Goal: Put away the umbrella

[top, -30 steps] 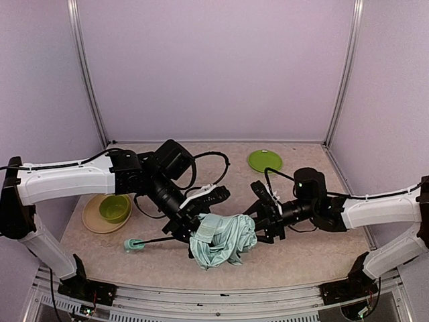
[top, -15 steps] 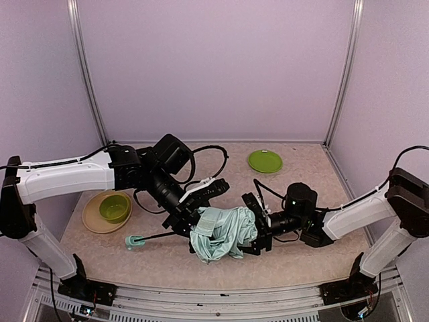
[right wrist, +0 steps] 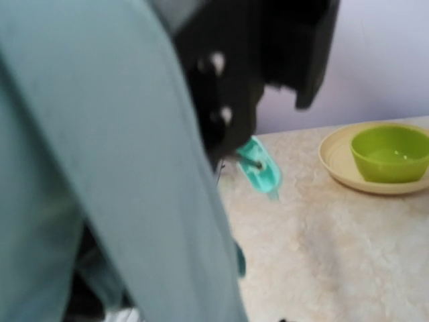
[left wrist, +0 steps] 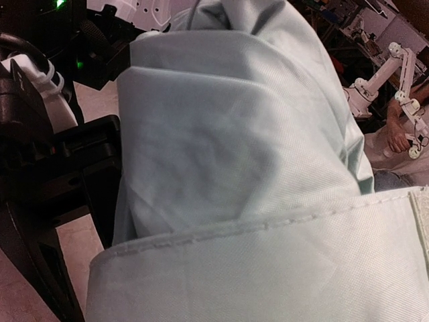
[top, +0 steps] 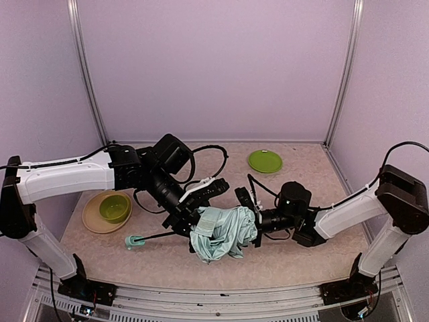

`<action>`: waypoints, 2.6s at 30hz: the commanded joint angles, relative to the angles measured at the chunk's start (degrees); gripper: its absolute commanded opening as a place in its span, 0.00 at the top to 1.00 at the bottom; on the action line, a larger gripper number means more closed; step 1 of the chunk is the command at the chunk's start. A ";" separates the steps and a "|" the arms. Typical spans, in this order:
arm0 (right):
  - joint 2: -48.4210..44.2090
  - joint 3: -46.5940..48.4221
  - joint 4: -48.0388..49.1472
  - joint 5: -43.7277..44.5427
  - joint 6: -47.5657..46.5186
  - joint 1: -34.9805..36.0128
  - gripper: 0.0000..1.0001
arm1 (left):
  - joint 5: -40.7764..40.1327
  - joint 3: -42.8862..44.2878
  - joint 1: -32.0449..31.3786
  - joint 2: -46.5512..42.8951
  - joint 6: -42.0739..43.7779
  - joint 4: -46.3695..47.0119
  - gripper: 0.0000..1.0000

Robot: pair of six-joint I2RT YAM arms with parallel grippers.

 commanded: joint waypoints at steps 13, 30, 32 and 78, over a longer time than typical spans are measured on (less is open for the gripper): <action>-5.62 5.74 -13.82 11.83 -1.32 -8.17 1.00 | -6.71 2.68 -1.71 -1.55 0.36 -0.36 1.00; -3.15 13.24 -43.31 6.51 -8.82 -23.65 1.00 | -30.01 -6.36 -0.60 -18.89 -9.01 24.98 1.00; -2.06 11.92 -42.48 2.68 -7.87 -21.16 1.00 | -35.61 -10.92 2.36 -23.33 -13.84 36.24 1.00; -5.51 22.56 -15.85 1.57 37.67 -11.26 1.00 | -63.62 -23.88 -13.99 3.15 8.41 25.53 1.00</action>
